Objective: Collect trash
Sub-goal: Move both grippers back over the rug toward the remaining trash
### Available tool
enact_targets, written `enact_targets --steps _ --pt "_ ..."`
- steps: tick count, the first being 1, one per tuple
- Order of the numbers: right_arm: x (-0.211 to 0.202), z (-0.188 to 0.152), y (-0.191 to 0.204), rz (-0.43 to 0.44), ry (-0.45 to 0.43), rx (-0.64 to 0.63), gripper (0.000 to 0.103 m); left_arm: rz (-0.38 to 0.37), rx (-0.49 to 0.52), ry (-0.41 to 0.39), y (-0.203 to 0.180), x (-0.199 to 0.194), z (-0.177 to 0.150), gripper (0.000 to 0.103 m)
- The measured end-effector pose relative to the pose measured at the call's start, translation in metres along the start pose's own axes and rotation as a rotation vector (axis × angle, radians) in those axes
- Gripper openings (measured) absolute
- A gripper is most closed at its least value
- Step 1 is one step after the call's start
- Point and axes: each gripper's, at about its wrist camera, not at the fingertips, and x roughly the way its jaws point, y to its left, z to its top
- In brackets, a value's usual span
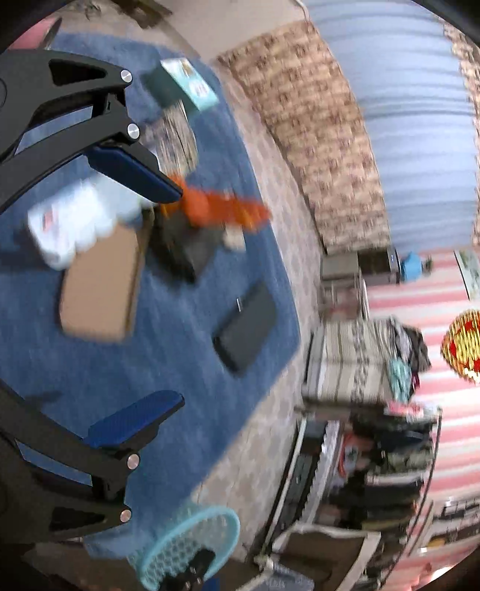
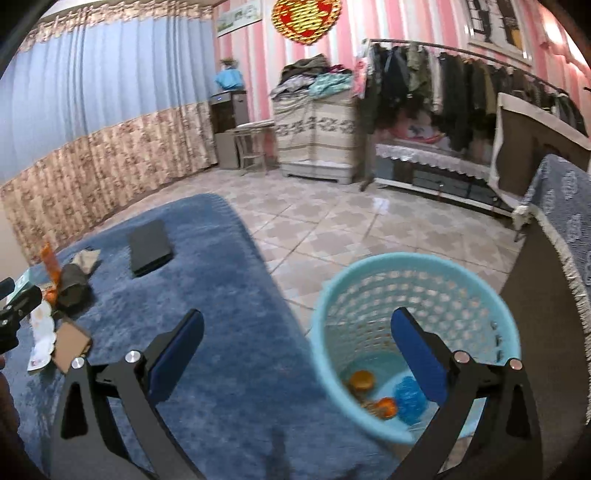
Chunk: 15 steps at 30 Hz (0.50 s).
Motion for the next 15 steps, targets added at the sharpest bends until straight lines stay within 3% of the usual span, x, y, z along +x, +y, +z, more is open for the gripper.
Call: enact_targets --steps 9,15 --pt "0.013 -0.010 0.062 0.067 0.046 -0.097 0.099 0.172 -0.094 0.061 0.106 0.020 -0.023 0.098" --pt "0.031 -0.011 0.094 0.121 0.090 -0.129 0.099 0.206 -0.202 0.079 0.158 0.038 -0.031 0.098"
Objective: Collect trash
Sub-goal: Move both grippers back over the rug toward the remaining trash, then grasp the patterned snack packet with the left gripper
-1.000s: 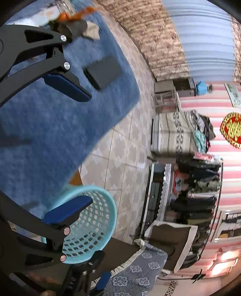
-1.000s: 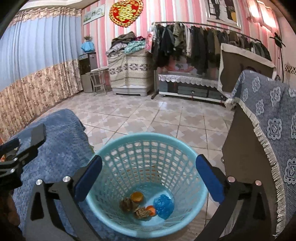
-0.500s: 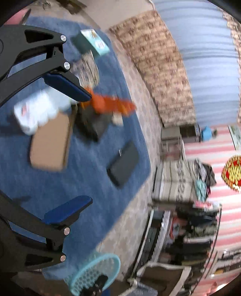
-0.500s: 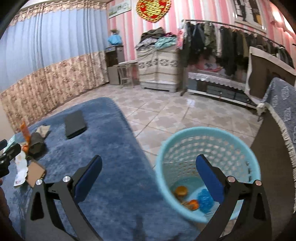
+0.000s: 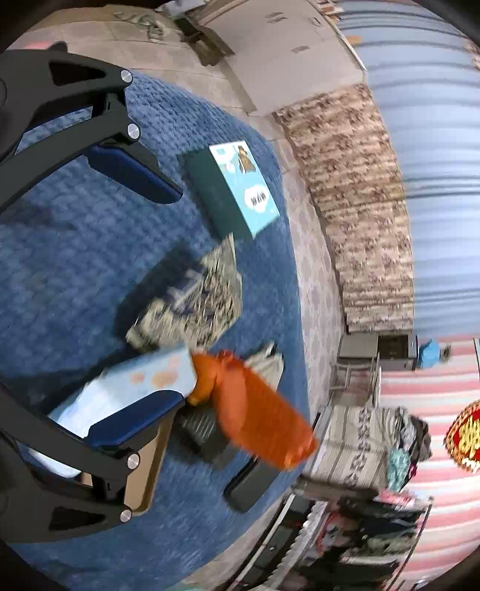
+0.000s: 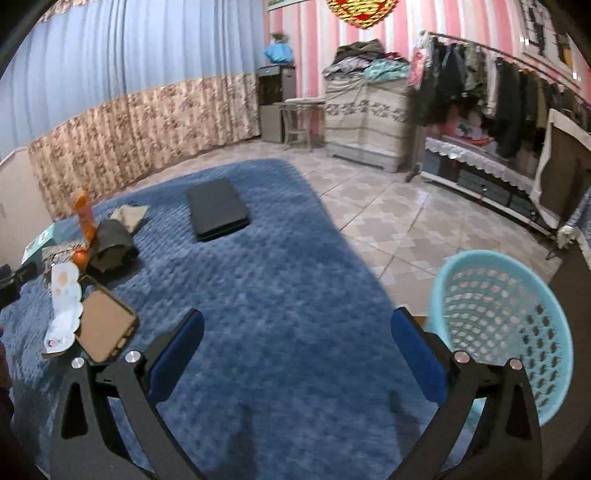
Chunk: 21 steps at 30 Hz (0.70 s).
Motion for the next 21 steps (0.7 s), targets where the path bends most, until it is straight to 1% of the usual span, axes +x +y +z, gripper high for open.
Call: enact_targets --steps 2,4,6,8,10,12,13,14,15,16,17,19,20,21 --pt "0.007 0.004 0.016 0.020 0.005 -0.031 0.099 0.007 -0.023 0.010 0.006 0.009 0.003 0.098" --pt "0.013 0.007 0.034 0.038 0.007 -0.064 0.099 -0.006 -0.064 0.036 0.017 0.022 0.008 0.097" --pt "0.016 0.011 0.047 0.060 0.007 -0.083 0.099 -0.021 -0.093 0.049 0.021 0.033 0.011 0.096" --pt "0.020 0.015 0.061 0.083 0.008 -0.103 0.099 -0.033 -0.104 0.061 0.022 0.040 0.012 0.095" --pt "0.023 0.019 0.075 0.102 0.007 -0.122 0.099 -0.047 -0.107 0.071 0.022 0.049 0.014 0.091" --pt "0.025 0.025 0.088 0.121 0.003 -0.141 0.099 -0.064 -0.100 0.068 0.019 0.055 0.018 0.090" --pt "0.026 0.027 0.094 0.132 0.001 -0.150 0.099 -0.070 -0.096 0.066 0.018 0.058 0.019 0.088" --pt "0.027 0.029 0.102 0.145 -0.003 -0.161 0.099 -0.078 -0.094 0.068 0.018 0.061 0.020 0.085" --pt "0.028 0.031 0.112 0.161 -0.006 -0.177 0.099 -0.086 -0.093 0.073 0.018 0.064 0.019 0.077" --pt "0.030 0.033 0.119 0.168 -0.005 -0.189 0.099 -0.110 -0.089 0.092 0.016 0.069 0.020 0.069" --pt "0.031 0.034 0.127 0.177 -0.006 -0.201 0.099 -0.127 -0.087 0.105 0.016 0.072 0.020 0.065" --pt "0.032 0.036 0.142 0.195 -0.010 -0.225 0.099 -0.139 -0.087 0.124 0.014 0.077 0.018 0.051" --pt "0.033 0.036 0.148 0.206 -0.010 -0.232 0.099 -0.147 -0.092 0.130 0.014 0.079 0.017 0.047" --pt "0.035 0.037 0.156 0.221 -0.006 -0.241 0.099 -0.153 -0.098 0.132 0.014 0.080 0.017 0.039"
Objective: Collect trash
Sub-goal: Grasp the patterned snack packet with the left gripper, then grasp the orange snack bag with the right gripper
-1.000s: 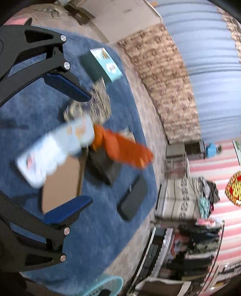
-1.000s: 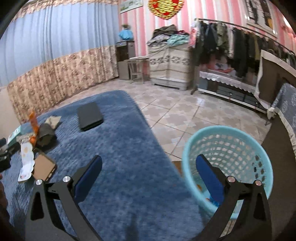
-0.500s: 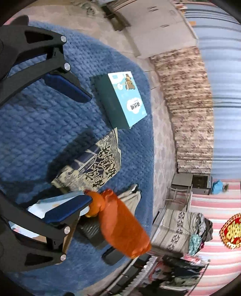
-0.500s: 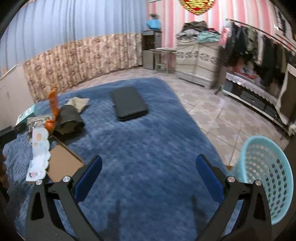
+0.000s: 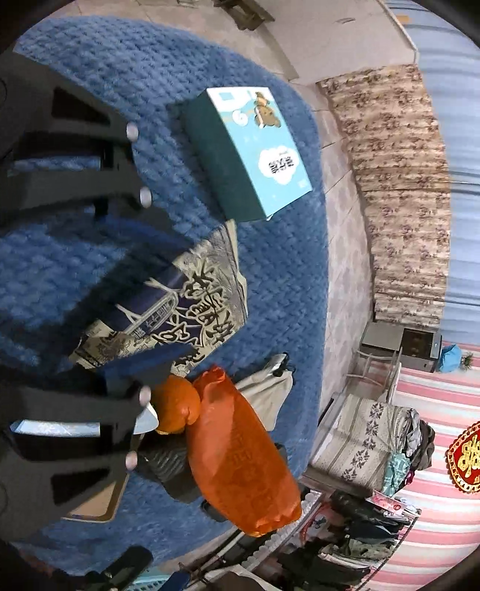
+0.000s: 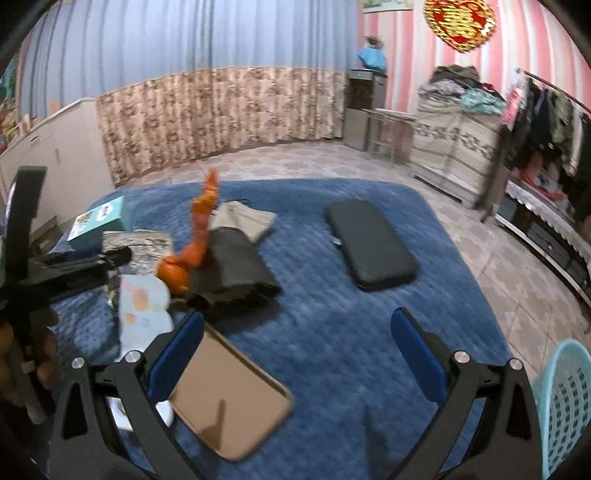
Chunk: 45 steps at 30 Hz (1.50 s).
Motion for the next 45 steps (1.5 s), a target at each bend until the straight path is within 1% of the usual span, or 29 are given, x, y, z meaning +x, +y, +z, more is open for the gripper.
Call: enact_targets --steps 1,2,3,5,11,12,18,22,28,32,34,35,36,37,39,40,42,43,45 --pt "0.003 0.002 0.005 0.007 0.003 -0.008 0.099 -0.007 -0.007 0.000 0.002 0.000 0.000 0.024" --pt "0.005 0.004 0.009 0.012 0.005 -0.016 0.099 -0.010 -0.010 -0.002 0.003 0.001 0.000 0.014" --pt "0.009 0.006 0.014 0.018 0.007 -0.026 0.099 -0.016 -0.017 -0.006 0.006 0.000 0.001 0.010" --pt "0.015 0.010 0.022 0.025 0.014 -0.033 0.099 -0.019 -0.031 -0.015 0.012 -0.003 0.002 0.009" --pt "0.031 0.024 0.041 0.068 0.025 -0.034 0.099 0.063 -0.015 -0.074 0.024 -0.033 0.004 0.007" --pt "0.032 0.024 0.044 0.073 0.026 -0.039 0.099 0.067 -0.021 -0.076 0.027 -0.036 0.005 0.006" --pt "0.035 0.026 0.051 0.082 0.012 -0.029 0.099 0.059 -0.074 -0.093 0.051 -0.053 0.008 0.006" --pt "0.037 0.025 0.050 0.113 0.025 -0.007 0.098 0.055 -0.074 -0.109 0.052 -0.058 0.008 0.006" --pt "0.025 0.014 0.052 0.108 0.008 -0.035 0.098 0.045 -0.075 -0.145 0.053 -0.074 0.008 0.006" --pt "0.023 0.014 0.052 0.134 0.009 -0.041 0.086 0.044 -0.058 -0.165 0.050 -0.086 0.008 0.006" --pt "0.024 0.015 0.053 0.147 0.009 -0.039 0.083 0.050 -0.058 -0.168 0.051 -0.090 0.008 0.006" --pt "0.024 0.015 0.055 0.156 0.009 -0.040 0.077 0.053 -0.057 -0.167 0.052 -0.092 0.008 0.006" --pt "0.024 0.015 0.056 0.166 0.009 -0.044 0.066 0.058 -0.058 -0.163 0.053 -0.092 0.007 0.006" --pt "0.025 0.016 0.058 0.177 0.014 -0.053 0.059 0.064 -0.060 -0.160 0.054 -0.093 0.006 0.006" --pt "0.026 0.014 0.062 0.205 0.019 -0.065 0.031 0.069 -0.067 -0.156 0.057 -0.096 0.004 0.006" --pt "0.025 0.013 0.064 0.206 0.020 -0.071 0.026 0.068 -0.072 -0.154 0.059 -0.097 0.003 0.006" --pt "0.024 0.010 0.066 0.219 0.022 -0.076 0.010 0.071 -0.080 -0.154 0.062 -0.101 0.000 0.006" --pt "0.021 0.008 0.066 0.236 0.019 -0.075 0.008 0.074 -0.080 -0.155 0.063 -0.103 -0.001 0.006" --pt "0.017 0.005 0.066 0.244 0.012 -0.075 0.007 0.077 -0.080 -0.156 0.064 -0.106 -0.002 0.006"
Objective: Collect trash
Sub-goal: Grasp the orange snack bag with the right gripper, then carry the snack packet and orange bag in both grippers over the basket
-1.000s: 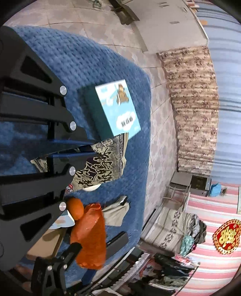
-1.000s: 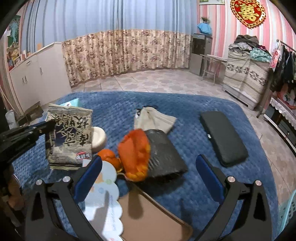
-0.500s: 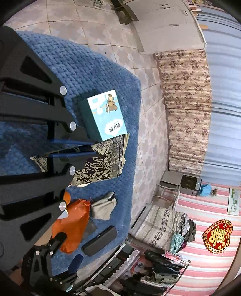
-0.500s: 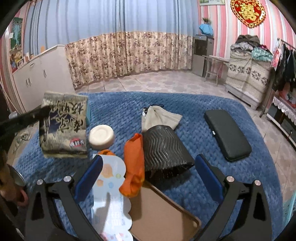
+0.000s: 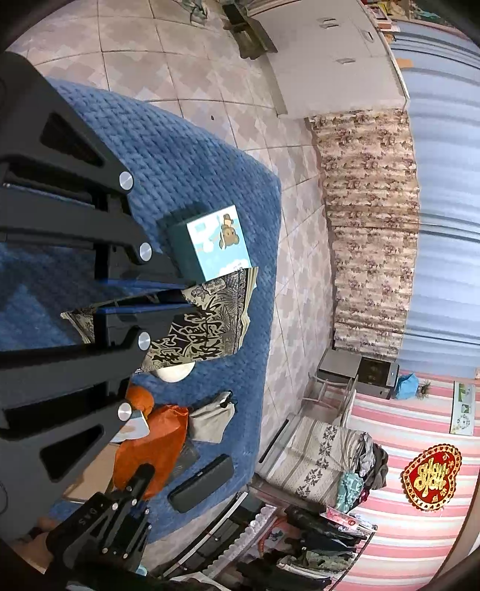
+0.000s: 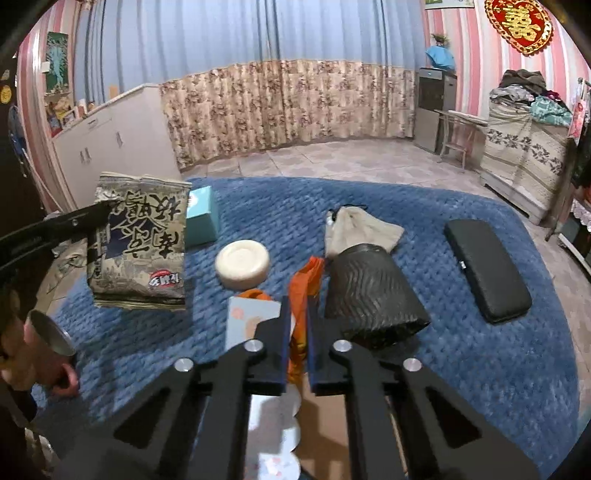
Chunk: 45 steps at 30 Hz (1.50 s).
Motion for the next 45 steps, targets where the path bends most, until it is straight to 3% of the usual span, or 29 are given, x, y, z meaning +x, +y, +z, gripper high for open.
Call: enact_targets --steps 14,16,17,18,25,30,33,40,45 --pt "-0.005 -0.042 0.040 0.039 0.113 -0.093 0.008 0.010 -0.028 -0.035 0.017 -0.032 0.003 0.006" --pt "-0.003 -0.042 0.045 0.013 0.112 -0.094 0.026 0.005 -0.030 -0.023 0.018 -0.032 0.002 0.006" --pt "-0.003 -0.041 0.048 -0.001 0.103 -0.091 0.059 0.000 -0.028 -0.016 0.019 -0.032 0.000 0.006" --pt "-0.006 -0.041 0.051 -0.017 0.077 -0.091 0.080 -0.001 -0.023 -0.012 0.020 -0.033 -0.001 0.006" --pt "0.010 -0.026 0.068 -0.121 0.094 -0.126 0.076 -0.001 -0.034 -0.010 0.026 -0.039 -0.005 0.006" --pt "0.031 -0.023 0.070 -0.161 0.157 -0.121 0.027 0.002 -0.037 0.009 0.030 -0.039 -0.007 0.006" --pt "0.015 -0.021 0.058 -0.122 0.123 -0.053 0.016 0.000 -0.026 0.021 0.027 -0.036 -0.005 0.006" --pt "-0.047 -0.011 0.005 -0.026 -0.002 0.111 0.009 -0.047 0.016 -0.002 -0.006 -0.043 0.005 0.006" --pt "-0.086 -0.008 -0.038 -0.015 -0.084 0.215 0.009 -0.103 0.061 -0.031 -0.049 -0.054 0.019 0.006"
